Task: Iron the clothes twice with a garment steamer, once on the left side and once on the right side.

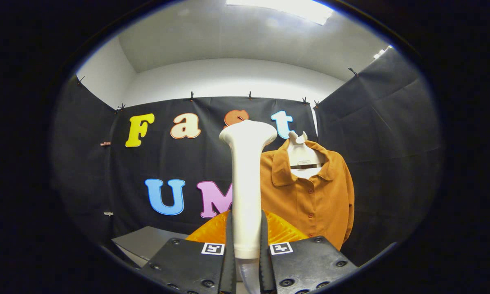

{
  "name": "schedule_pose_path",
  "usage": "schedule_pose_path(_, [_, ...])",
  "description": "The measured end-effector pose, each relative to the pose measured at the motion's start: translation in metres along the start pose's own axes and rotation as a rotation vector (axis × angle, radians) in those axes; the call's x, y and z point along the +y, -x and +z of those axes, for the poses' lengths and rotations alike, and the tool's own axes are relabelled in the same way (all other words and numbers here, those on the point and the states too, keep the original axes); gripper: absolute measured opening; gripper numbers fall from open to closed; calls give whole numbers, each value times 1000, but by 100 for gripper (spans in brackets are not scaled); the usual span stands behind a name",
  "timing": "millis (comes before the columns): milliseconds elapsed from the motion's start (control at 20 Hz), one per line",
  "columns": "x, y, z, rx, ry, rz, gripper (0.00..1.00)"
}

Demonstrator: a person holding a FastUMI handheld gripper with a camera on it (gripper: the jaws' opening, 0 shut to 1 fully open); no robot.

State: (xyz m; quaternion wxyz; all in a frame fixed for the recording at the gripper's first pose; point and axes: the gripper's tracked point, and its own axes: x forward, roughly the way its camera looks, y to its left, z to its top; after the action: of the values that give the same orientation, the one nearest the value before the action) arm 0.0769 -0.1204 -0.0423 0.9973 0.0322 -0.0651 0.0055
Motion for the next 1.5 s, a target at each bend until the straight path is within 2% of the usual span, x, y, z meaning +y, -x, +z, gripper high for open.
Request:
schedule_pose_path(300, [-48, -22, -38, 15, 36, -31, 25])
schedule_pose_path(800, [-66, -44, -129, 174, 24, -60, 26])
schedule_pose_path(1500, [-90, 0, -233, 385, -11, -89, 26])
